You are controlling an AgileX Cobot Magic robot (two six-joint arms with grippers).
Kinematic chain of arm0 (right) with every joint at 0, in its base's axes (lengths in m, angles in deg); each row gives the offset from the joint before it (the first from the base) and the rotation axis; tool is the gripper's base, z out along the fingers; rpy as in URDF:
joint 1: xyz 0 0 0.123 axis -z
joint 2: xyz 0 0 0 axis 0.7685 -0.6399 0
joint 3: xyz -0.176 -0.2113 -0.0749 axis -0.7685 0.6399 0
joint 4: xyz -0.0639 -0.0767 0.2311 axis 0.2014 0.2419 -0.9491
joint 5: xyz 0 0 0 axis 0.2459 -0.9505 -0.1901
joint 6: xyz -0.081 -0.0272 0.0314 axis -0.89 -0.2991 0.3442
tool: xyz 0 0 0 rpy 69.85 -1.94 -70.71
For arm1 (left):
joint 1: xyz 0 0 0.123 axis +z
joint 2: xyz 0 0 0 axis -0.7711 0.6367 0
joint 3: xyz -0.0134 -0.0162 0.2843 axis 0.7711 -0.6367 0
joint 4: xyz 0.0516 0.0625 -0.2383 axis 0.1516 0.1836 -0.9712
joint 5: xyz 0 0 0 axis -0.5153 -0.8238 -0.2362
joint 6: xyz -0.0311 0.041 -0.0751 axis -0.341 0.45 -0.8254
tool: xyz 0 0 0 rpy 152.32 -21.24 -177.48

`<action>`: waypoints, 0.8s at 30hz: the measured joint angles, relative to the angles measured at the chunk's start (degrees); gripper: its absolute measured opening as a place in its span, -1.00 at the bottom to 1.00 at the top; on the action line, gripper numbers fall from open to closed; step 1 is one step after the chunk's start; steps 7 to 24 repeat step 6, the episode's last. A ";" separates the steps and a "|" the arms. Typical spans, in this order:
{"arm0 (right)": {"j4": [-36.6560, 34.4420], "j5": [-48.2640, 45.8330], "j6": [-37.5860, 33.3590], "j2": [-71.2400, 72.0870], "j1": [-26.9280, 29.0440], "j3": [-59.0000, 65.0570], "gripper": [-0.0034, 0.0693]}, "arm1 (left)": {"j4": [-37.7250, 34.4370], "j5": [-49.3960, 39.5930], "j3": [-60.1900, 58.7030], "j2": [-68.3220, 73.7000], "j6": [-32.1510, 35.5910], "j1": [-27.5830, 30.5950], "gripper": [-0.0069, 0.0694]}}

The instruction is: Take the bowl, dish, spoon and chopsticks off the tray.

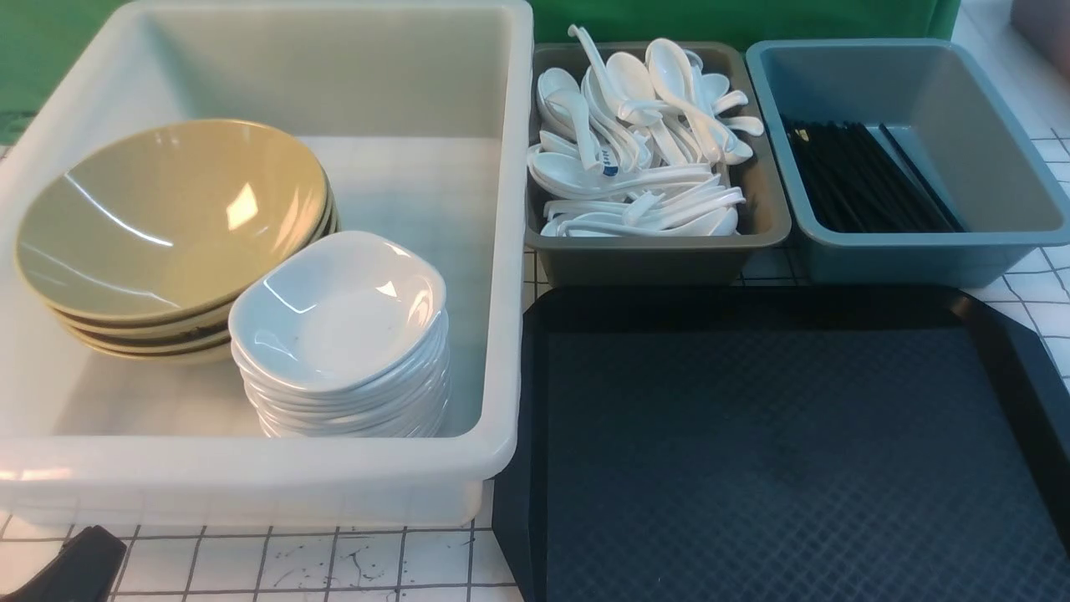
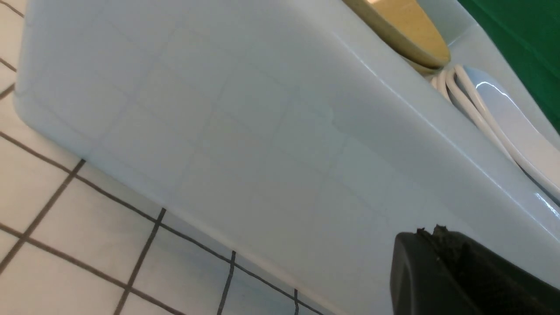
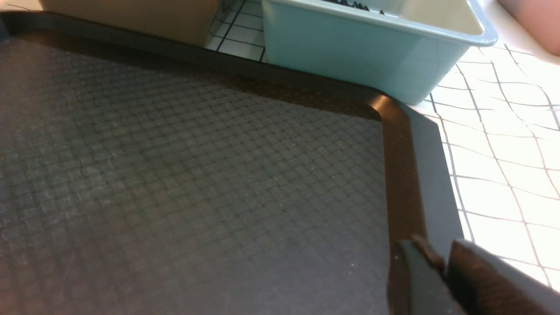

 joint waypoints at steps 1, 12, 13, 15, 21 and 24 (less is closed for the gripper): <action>0.00 0.00 0.00 0.00 0.00 0.00 -0.55 | 0.00 0.00 0.00 0.00 0.00 0.00 -0.82; 0.00 0.00 0.00 0.00 0.00 0.00 -0.54 | -0.04 0.00 0.00 0.00 0.00 0.00 -0.82; 0.00 0.00 0.00 0.00 0.00 0.00 -0.54 | -0.04 0.00 0.00 0.00 0.00 0.00 -0.82; 0.00 0.00 0.00 0.00 0.00 0.00 -0.54 | -0.04 0.00 0.00 0.00 0.00 0.00 -0.82; 0.00 0.00 0.00 0.00 0.00 0.00 -0.54 | -0.04 0.00 0.00 0.00 0.00 0.00 -0.82; 0.00 0.00 0.00 0.00 0.00 0.00 -0.54 | -0.04 0.00 0.00 0.00 0.00 0.00 -0.82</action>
